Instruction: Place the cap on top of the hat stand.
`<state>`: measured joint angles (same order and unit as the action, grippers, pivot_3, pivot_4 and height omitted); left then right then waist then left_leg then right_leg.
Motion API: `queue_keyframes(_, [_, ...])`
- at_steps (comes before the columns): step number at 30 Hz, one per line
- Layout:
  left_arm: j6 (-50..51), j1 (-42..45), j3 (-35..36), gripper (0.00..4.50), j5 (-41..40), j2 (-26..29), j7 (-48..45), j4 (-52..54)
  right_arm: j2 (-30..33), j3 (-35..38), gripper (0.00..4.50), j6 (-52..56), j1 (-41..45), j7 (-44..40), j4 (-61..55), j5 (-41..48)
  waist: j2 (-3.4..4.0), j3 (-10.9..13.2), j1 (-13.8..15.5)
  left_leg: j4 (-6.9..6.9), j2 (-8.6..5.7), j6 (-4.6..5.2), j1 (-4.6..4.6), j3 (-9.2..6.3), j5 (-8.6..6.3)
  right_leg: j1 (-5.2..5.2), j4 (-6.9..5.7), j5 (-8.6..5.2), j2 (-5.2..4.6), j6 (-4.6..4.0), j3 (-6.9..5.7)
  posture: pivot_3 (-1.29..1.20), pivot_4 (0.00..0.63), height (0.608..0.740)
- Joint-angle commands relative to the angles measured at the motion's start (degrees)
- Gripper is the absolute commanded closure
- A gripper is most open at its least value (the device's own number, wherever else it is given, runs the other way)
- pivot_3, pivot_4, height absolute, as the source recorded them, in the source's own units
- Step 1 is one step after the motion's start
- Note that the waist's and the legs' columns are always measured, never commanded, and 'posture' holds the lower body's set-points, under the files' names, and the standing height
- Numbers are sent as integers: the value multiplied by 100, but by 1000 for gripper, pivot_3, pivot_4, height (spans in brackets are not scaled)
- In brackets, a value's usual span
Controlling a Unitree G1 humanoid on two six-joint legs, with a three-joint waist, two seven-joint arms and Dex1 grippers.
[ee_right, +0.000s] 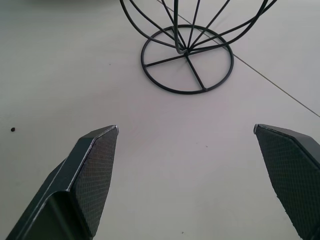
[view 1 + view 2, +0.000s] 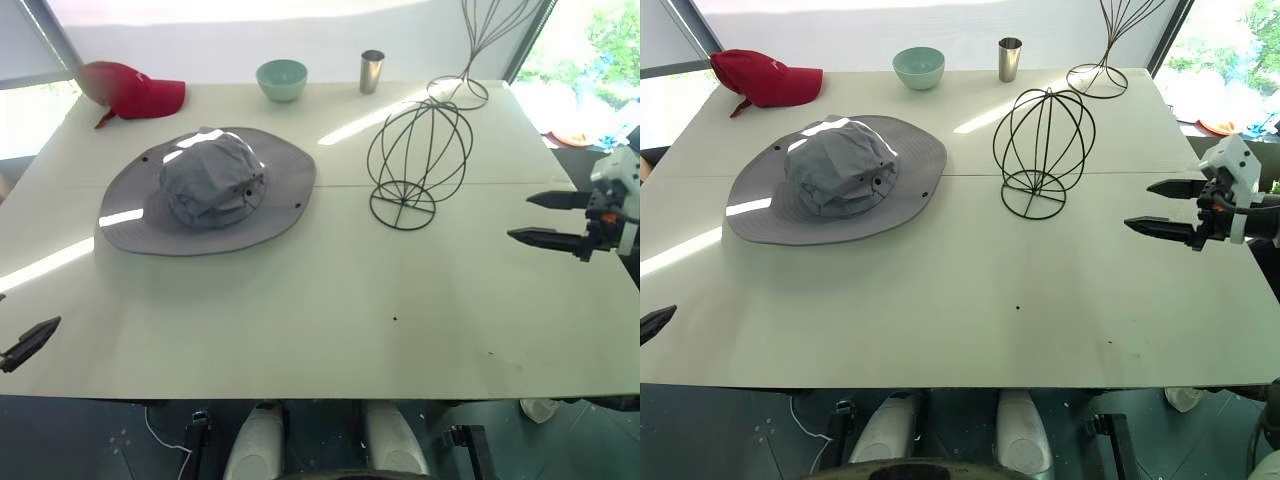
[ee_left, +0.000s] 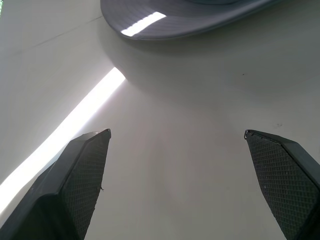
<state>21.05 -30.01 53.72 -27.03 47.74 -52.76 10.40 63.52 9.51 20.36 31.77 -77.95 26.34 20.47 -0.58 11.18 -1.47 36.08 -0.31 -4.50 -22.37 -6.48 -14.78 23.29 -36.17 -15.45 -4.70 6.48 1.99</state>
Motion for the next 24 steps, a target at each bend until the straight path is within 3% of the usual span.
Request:
queue_keyframes(1, [-15,-56,253,0,-68,-9,-63,157,-15,85,55,-146,126,-23,64,-11,0,0,-5,0,0,0,0,1,0,0,0,0,0,0,1,0,150,740])
queue_keyframes(13, [-167,530,-45,0,173,261,114,436,-49,103,55,-180,215,34,45,-40,0,0,-106,1,0,0,2,1,0,-1,-7,6,1,10,2,0,150,740])
queue_keyframes(19, [-740,930,-896,0,931,776,109,1307,169,511,55,902,-462,-262,-2086,868,10,4,-84,1,0,0,3,2,1,0,-10,13,1,22,6,0,150,740])
queue_keyframes(24, [-1800,1681,-2178,0,2199,1242,454,962,220,1015,55,1764,-1270,-72,-3861,1648,14,6,-67,-1,0,1,3,2,0,0,-13,13,5,24,7,0,150,740])
